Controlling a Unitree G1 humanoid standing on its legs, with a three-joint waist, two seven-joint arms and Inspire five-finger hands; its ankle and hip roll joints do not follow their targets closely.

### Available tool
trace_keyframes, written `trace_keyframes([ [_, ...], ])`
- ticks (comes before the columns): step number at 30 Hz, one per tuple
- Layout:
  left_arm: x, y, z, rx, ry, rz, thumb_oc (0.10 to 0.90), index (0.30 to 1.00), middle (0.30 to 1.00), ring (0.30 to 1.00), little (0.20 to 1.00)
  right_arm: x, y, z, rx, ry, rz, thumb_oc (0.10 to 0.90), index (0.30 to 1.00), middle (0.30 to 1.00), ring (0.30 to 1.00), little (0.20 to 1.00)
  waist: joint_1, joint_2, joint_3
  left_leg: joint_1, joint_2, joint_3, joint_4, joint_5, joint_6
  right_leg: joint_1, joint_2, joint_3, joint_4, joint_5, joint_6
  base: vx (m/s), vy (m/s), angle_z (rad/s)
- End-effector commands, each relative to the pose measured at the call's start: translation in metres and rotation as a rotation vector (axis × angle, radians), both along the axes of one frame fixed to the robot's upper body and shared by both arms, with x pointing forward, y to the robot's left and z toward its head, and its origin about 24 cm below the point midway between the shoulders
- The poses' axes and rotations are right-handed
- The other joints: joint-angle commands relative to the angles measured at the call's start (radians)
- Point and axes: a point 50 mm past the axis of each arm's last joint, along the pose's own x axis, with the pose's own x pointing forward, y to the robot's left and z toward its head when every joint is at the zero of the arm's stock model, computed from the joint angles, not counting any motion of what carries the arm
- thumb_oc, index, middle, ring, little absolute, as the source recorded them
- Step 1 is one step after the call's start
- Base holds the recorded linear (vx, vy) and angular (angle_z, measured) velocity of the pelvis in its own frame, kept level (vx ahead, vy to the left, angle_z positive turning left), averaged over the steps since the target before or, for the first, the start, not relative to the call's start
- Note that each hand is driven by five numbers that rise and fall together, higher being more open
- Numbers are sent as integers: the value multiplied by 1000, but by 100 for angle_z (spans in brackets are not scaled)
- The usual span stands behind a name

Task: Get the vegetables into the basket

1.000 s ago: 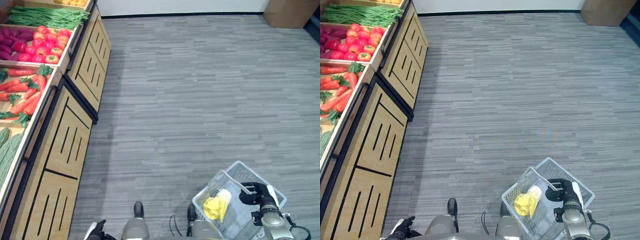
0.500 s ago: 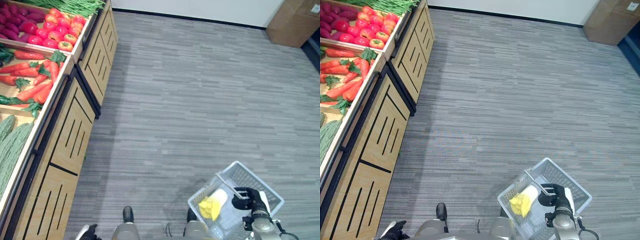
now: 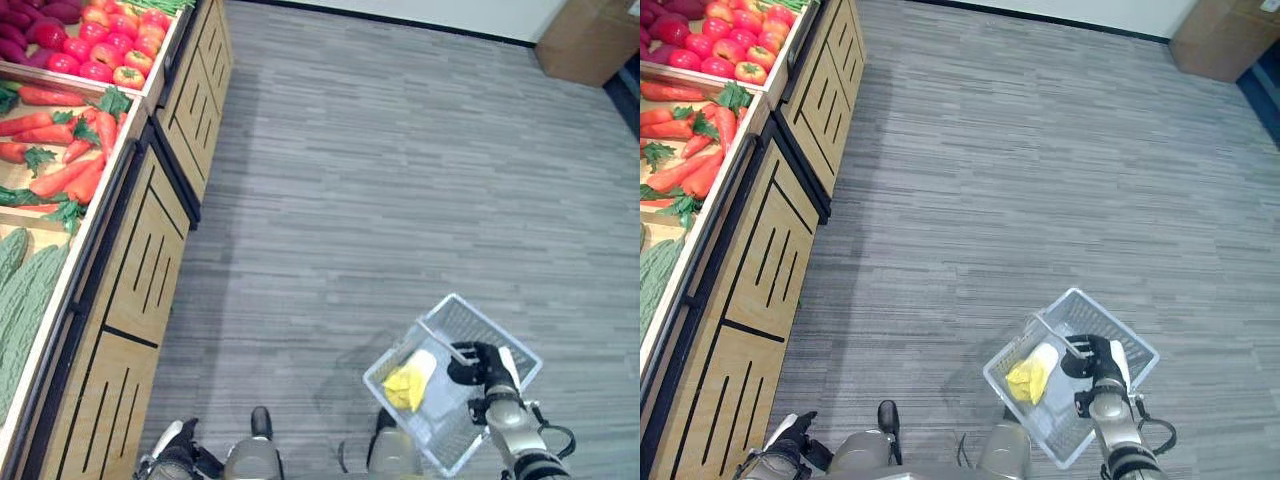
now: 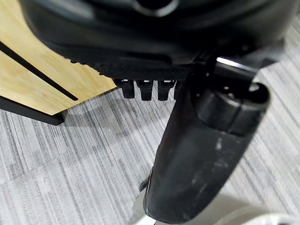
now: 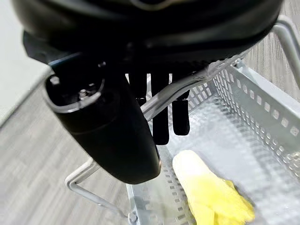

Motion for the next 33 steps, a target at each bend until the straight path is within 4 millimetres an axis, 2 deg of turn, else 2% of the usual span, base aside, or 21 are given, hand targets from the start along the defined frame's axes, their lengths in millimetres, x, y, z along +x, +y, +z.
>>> trace_keyframes([
  [1,-4,7,2,21,-22,28,900,1000,1000,1000,1000,19,-17,32,-67,-134,50,400,300,300,300,300,-19,38,34,-13,15,-64,66,-39,-21,72,110,-56,-103,-31,-21,183,-29,14],
  [5,-8,6,1,20,-1,38,900,1000,1000,1000,1000,26,-14,39,-75,-171,67,400,300,300,300,300,-52,40,50,35,8,-101,59,-57,-43,33,121,-20,-259,-5,3,185,-107,25],
  [8,-11,3,-2,4,11,42,900,1000,1000,1000,1000,24,-17,38,-80,-161,62,400,300,300,300,300,-61,44,44,53,7,-123,77,-76,-52,30,127,-10,-273,-2,10,173,-151,52],
  [9,-16,1,-4,-4,28,48,900,1000,1000,1000,1000,19,-19,35,-78,-139,62,400,300,300,300,300,-57,47,30,62,10,-134,89,-87,-64,58,134,-18,-290,-31,-4,232,-218,70],
  [10,-16,1,-4,-4,28,48,900,1000,1000,1000,1000,19,-19,35,-78,-139,63,400,300,300,300,300,-58,48,30,62,11,-135,89,-88,-64,59,135,-19,-291,-31,-4,206,-260,38],
  [13,-26,-2,-7,-9,66,42,900,1000,1000,1000,1000,20,-24,41,-100,-155,78,400,300,300,300,300,-62,66,8,63,54,-151,109,-69,-102,82,168,-57,-271,-82,-38,152,-277,0],
  [16,-26,-5,-8,-7,82,3,900,1000,1000,1000,1000,16,-33,45,-124,-162,63,400,300,300,300,300,-75,78,4,41,92,-168,166,-17,-139,98,191,-79,-252,-123,-67,119,-261,22],
  [19,-21,-10,-9,-14,80,-18,900,1000,1000,1000,1000,11,-45,49,-147,-160,35,400,300,300,300,300,-84,74,18,-53,100,-176,367,50,-165,139,198,-96,-256,-153,-108,94,-219,35],
  [20,-21,-10,-9,-15,79,-18,900,1000,1000,1000,1000,11,-45,49,-147,-160,35,400,300,300,300,300,-86,76,18,-58,101,-179,373,48,-165,138,199,-98,-256,-154,-108,66,-146,24],
  [22,-17,-13,-9,-20,68,-11,900,1000,1000,1000,1000,5,-51,50,-156,-157,17,400,300,300,300,300,-81,71,34,-106,90,-199,407,82,-168,166,204,-106,-262,-173,-121,75,-132,12],
  [24,-18,-16,-10,-32,76,12,900,1000,1000,1000,1000,2,-56,50,-162,-150,-4,400,300,300,300,300,-72,68,41,-153,72,-203,351,58,-155,187,202,-106,-277,-181,-119,163,-98,14],
  [25,-29,-16,-13,-47,108,73,900,1000,1000,1000,1000,0,-58,49,-162,-142,-16,400,300,300,300,300,-66,67,35,-167,73,-196,275,39,-140,205,207,-100,-292,-189,-114,190,-52,20],
  [26,-30,-16,-13,-47,108,74,900,1000,1000,1000,1000,0,-58,49,-162,-142,-16,400,300,300,300,300,-65,66,36,-165,72,-195,273,39,-140,207,207,-99,-292,-189,-114,209,-9,18],
  [28,-37,-18,-15,-52,136,90,900,1000,1000,1000,1000,-3,-58,46,-161,-126,-14,400,300,300,300,300,-57,75,25,-188,111,-193,144,105,-140,226,221,-89,-292,-211,-112,216,55,-3],
  [30,-41,-20,-17,-49,157,72,900,1000,1000,1000,1000,-3,-56,45,-167,-118,-6,400,300,300,300,300,-45,83,22,-197,130,-211,80,159,-148,246,235,-68,-285,-231,-112,315,112,-32],
  [31,-45,-20,-17,-40,173,57,900,1000,1000,1000,1000,-4,-55,41,-168,-100,1,400,300,300,300,300,-39,83,16,-206,147,-187,59,185,-154,274,236,-54,-281,-251,-111,370,154,-42],
  [33,-50,-19,-17,-27,190,54,900,1000,1000,1000,1000,-10,-52,36,-164,-71,9,400,300,300,300,300,-37,83,0,-183,138,-158,64,160,-141,298,231,-51,-278,-267,-100,335,168,-40],
])
